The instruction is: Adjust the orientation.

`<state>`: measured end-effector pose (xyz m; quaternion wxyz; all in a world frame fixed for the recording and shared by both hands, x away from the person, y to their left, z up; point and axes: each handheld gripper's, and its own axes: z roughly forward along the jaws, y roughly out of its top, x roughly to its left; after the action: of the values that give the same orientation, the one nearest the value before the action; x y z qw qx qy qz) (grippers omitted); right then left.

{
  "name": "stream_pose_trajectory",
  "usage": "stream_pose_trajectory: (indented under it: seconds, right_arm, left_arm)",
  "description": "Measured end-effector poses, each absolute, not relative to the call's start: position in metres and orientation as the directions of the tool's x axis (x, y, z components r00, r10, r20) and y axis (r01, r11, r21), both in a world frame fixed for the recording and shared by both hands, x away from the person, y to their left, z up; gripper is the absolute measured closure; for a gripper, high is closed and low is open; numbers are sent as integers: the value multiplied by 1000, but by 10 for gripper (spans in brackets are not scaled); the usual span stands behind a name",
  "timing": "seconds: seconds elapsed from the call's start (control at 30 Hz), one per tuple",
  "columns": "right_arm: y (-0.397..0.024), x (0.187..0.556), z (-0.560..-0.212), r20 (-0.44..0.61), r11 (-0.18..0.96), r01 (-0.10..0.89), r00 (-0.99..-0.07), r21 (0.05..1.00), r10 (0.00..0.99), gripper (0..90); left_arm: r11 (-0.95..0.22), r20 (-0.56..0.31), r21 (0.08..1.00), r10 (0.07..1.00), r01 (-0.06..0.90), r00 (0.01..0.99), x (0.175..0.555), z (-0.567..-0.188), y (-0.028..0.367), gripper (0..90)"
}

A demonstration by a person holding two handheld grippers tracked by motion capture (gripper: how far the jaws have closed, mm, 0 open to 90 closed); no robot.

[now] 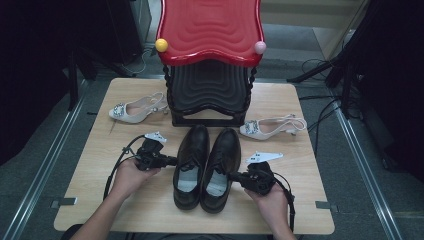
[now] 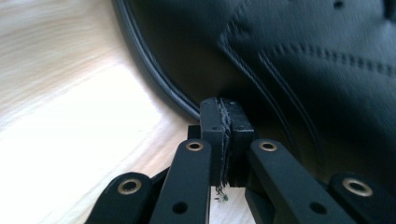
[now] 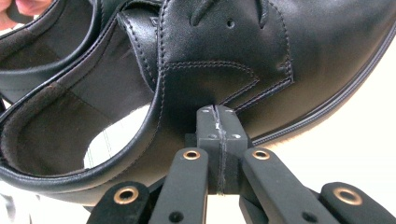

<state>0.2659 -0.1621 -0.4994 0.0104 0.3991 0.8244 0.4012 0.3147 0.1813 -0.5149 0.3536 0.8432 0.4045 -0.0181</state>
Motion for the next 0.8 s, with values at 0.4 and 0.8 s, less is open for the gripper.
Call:
stream_pose_trajectory:
  seconds: [0.4, 0.8]
  right_arm:
    - [-165, 278, -500, 330, 322, 664, -662, 675, 673, 900]
    - [-172, 294, -499, 305, 314, 666, -642, 677, 703, 900]
  left_arm:
    - [-405, -370, 558, 661, 725, 653, 308, -514, 182, 900]
    - [-421, -390, 564, 622, 710, 679, 292, -515, 174, 900]
